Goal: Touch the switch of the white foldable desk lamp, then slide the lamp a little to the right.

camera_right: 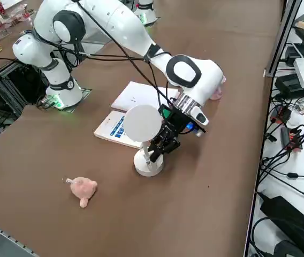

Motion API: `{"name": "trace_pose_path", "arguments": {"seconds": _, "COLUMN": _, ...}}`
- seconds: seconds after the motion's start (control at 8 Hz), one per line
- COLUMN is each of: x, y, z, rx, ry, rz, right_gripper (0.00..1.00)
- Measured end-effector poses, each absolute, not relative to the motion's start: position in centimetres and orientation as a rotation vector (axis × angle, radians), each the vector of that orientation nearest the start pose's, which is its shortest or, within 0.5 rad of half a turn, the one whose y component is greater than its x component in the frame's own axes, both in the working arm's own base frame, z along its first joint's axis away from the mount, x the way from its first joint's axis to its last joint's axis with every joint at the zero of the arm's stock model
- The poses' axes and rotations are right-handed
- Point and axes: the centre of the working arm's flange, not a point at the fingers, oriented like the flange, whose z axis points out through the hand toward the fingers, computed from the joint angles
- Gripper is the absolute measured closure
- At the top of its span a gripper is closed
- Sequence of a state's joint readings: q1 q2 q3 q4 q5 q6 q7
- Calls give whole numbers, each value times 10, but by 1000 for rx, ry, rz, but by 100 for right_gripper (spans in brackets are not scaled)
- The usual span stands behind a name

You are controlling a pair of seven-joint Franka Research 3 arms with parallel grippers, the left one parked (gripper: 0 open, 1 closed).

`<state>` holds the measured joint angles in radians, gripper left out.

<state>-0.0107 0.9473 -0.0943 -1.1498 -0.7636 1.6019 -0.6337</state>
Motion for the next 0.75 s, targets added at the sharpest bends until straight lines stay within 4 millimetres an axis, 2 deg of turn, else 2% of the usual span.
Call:
{"name": "trace_pose_path", "arguments": {"seconds": 0.38, "x": 713, "y": -128, "z": 226, "rx": 2199, "ry": 899, "rz": -933, "right_gripper": 66}}
{"name": "trace_pose_path", "arguments": {"seconds": 0.5, "x": 713, "y": -127, "z": 226, "rx": 2201, "ry": 893, "rz": -929, "right_gripper": 59}}
{"name": "trace_pose_path", "arguments": {"seconds": 0.75, "x": 714, "y": -126, "z": 226, "rx": 2202, "ry": 889, "rz": -923, "right_gripper": 54}}
